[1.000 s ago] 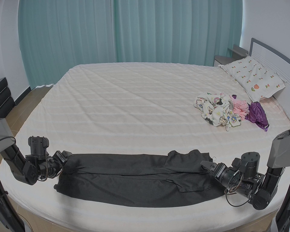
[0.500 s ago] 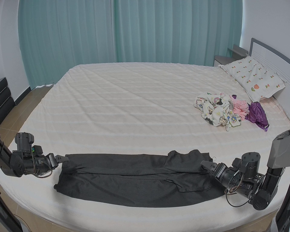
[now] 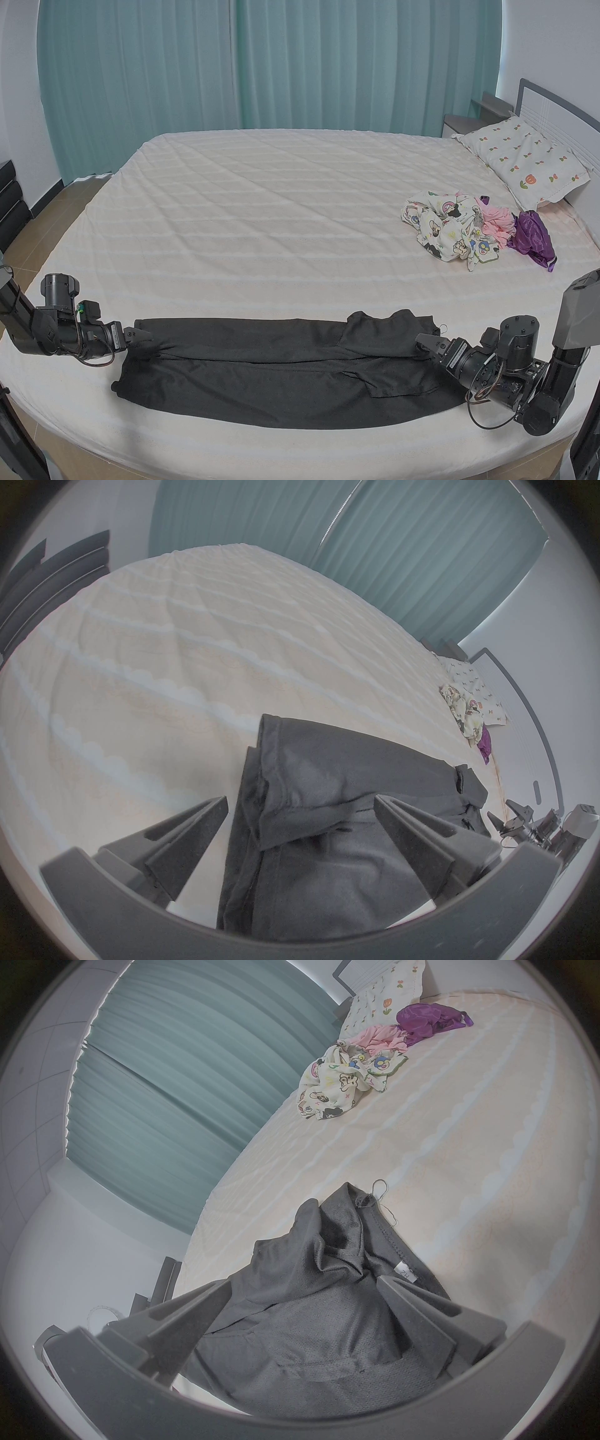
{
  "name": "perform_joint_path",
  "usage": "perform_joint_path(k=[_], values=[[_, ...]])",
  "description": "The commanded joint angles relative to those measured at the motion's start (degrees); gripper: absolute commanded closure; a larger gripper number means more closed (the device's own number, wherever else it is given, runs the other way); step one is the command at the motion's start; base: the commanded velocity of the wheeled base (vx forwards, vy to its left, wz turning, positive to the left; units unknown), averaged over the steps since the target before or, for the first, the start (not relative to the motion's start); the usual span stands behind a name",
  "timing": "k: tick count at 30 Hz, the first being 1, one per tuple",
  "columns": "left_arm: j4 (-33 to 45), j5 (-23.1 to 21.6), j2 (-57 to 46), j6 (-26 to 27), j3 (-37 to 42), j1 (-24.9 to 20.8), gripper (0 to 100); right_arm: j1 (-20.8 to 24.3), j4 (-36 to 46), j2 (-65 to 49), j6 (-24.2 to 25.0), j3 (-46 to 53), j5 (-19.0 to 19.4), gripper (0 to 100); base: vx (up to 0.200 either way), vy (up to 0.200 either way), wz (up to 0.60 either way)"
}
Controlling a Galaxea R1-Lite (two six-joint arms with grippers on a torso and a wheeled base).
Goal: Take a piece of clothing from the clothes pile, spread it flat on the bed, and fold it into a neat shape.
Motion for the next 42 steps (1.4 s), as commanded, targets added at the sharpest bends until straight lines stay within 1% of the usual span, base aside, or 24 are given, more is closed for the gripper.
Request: perform_joint_path(k=[1, 5, 10, 12, 14, 28, 29, 36, 42], values=[[0.0, 0.0, 2.5, 0.0, -1.7, -0.8, 0, 0.0, 0.0, 0.0, 0.0, 0.0, 0.0, 0, 0.000, 0.000, 0.00], [0.1, 0.1, 3.5, 0.0, -2.1, -1.8, 0, 0.0, 0.0, -0.1, 0.0, 0.0, 0.0, 0, 0.000, 0.000, 0.00], [0.0, 0.0, 4.6, 0.3, -2.4, -2.0, 0, 0.0, 0.0, -0.2, 0.0, 0.0, 0.0, 0, 0.000, 0.000, 0.00], [0.0, 0.1, 5.6, 2.5, -2.6, -1.9, 0, 0.0, 0.0, -0.2, 0.0, 0.0, 0.0, 0, 0.000, 0.000, 0.00], [0.0, 0.6, 6.1, 3.6, -2.8, -1.8, 0, 0.0, 0.0, -0.1, 0.0, -0.1, 0.0, 0, 0.000, 0.000, 0.00], [-0.2, 0.2, 6.3, 4.0, -2.9, -2.0, 0, 0.0, 0.0, -0.2, 0.0, -0.1, 0.1, 0, 0.000, 0.000, 0.00], [-0.1, 0.2, 6.5, 4.0, -3.1, -2.0, 100, 0.0, 0.0, -0.2, 0.0, -0.1, 0.1, 0, 0.000, 0.000, 0.00], [0.0, 0.3, 6.4, 4.1, -2.8, -1.6, 100, -0.1, 0.0, -0.2, 0.0, -0.1, 0.1, 0, 0.000, 0.000, 0.00], [0.1, 0.2, 5.8, 4.0, -2.6, -0.1, 100, -0.1, 0.0, -0.1, 0.1, -0.2, 0.2, 0, 0.000, 0.000, 0.00]])
